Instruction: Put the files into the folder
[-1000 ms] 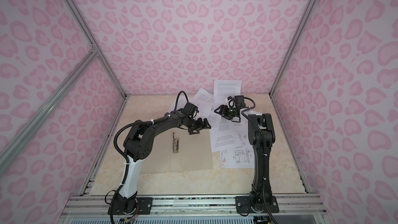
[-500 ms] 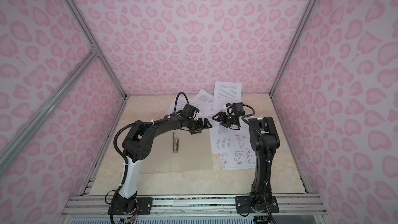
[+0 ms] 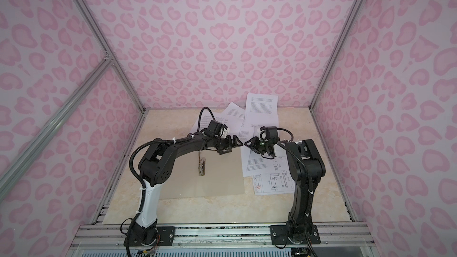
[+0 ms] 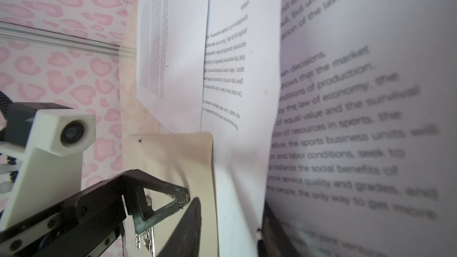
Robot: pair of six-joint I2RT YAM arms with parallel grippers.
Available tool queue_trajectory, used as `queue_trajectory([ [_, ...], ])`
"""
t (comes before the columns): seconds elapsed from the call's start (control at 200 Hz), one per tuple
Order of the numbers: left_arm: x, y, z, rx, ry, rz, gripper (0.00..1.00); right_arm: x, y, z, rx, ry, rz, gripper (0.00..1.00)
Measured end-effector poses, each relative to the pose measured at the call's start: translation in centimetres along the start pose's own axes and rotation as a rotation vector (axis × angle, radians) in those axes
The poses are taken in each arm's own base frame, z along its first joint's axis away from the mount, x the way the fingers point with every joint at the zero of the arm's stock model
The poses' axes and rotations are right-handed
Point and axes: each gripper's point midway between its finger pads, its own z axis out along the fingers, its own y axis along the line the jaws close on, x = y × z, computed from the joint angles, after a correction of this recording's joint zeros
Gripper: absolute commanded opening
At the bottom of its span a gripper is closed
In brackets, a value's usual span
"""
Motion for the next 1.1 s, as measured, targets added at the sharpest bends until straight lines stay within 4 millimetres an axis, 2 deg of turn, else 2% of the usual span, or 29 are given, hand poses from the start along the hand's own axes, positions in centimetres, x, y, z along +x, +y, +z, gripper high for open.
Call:
queue_trajectory([
  [0.28, -0.1, -0.2, -0.1, 0.014, -0.003, -0.006, 0.98, -0.9, 0.5, 0.2, -0.046, -0.097, 0.026, 0.17],
  [0.425, -0.2, -0.4, -0.2, 0.019, -0.003, -0.007, 0.98, -0.6, 0.8, 0.6, -0.065, -0.112, 0.042, 0.0],
  [0.585, -0.1, -0.6, -0.7, -0.001, 0.012, -0.02, 0.98, -1.1, 1.0, -0.6, -0.054, -0.152, 0.046, 0.0],
  [0.68, 0.1, -0.9, -1.4, -0.03, 0.021, -0.016, 0.98, -2.6, 2.5, -2.0, -0.064, -0.196, 0.019, 0.0],
  [0.805, -0.6, -4.2, -2.6, 0.004, 0.014, 0.057, 0.98, -5.3, 4.7, -4.1, -0.057, -0.256, -0.035, 0.0],
  [0.86, -0.5, -6.3, -3.5, 0.035, 0.008, 0.096, 0.98, -6.1, 5.6, -5.2, -0.045, -0.273, -0.056, 0.0],
  [0.965, -0.2, -10.2, -6.8, 0.091, -0.019, 0.169, 0.98, -7.1, 7.9, -7.6, -0.008, -0.295, -0.115, 0.0],
  [1.07, 0.7, -13.4, -12.3, 0.126, -0.095, 0.246, 0.98, -7.3, 10.7, -10.4, 0.026, -0.319, -0.191, 0.0],
  [1.1, 1.4, -14.3, -14.8, 0.134, -0.13, 0.276, 0.98, -7.1, 11.7, -11.0, 0.036, -0.322, -0.217, 0.0],
])
